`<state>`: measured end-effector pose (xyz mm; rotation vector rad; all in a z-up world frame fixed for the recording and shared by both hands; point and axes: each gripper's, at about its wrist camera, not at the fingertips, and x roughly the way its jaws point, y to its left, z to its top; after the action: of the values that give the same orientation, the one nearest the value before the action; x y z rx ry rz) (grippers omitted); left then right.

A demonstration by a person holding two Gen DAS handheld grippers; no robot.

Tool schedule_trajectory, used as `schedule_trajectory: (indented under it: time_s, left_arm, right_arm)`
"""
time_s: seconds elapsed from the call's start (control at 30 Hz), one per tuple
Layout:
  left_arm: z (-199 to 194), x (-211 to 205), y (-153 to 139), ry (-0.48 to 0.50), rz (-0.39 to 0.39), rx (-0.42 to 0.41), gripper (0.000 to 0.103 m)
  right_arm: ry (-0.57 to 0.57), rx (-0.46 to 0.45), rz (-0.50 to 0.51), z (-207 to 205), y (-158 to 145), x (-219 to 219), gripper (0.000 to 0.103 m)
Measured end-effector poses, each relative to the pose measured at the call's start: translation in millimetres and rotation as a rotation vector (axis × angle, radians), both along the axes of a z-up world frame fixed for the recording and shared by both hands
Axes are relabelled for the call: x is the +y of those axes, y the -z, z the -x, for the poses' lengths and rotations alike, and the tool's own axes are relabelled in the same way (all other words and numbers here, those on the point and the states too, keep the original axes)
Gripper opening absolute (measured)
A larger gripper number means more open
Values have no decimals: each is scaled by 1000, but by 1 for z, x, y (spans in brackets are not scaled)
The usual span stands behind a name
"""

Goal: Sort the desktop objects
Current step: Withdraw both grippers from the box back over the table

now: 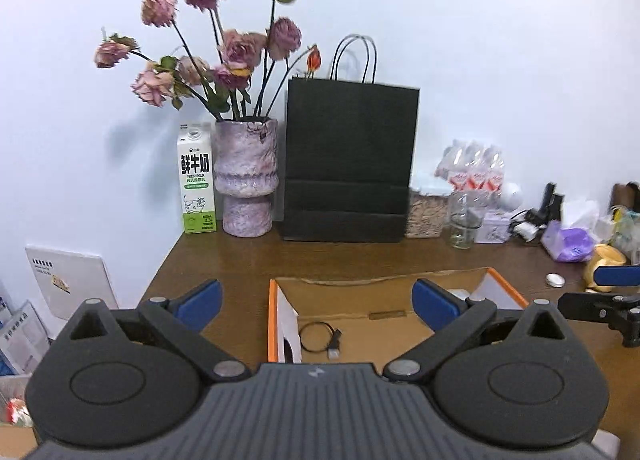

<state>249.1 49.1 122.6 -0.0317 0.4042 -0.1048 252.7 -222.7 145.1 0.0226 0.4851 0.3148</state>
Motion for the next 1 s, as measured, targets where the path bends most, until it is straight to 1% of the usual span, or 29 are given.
schedule_trajectory:
  time_s: [0.1,0.23,0.4,0.57,0.77,0.9,1.0]
  left_arm:
    - [28,6,5,4,13,-8,103]
    - [64,15,21,-7,30,-30,103]
    - [100,26,45,-49,50,-19,103]
    - [127,36,69,-101,58,2,103]
    - [160,43,92,-153,27,14,103]
    - [176,48,99,-205,13,6,103]
    - [183,51,105,-204,-4,20,103]
  right_arm:
    - [-4,-23,2,30,4,-6,103]
    - [-11,-52,27,70,15,-9,103]
    - [-16,-69,51,112,34,-8,103]
    - [-19,-66,39,149,59,-7,103]
    - [2,-57,37,179,90,0,103]
    - [9,-50,49,193,107,10,103]
    - [-10,-25,43,198,116,17,103]
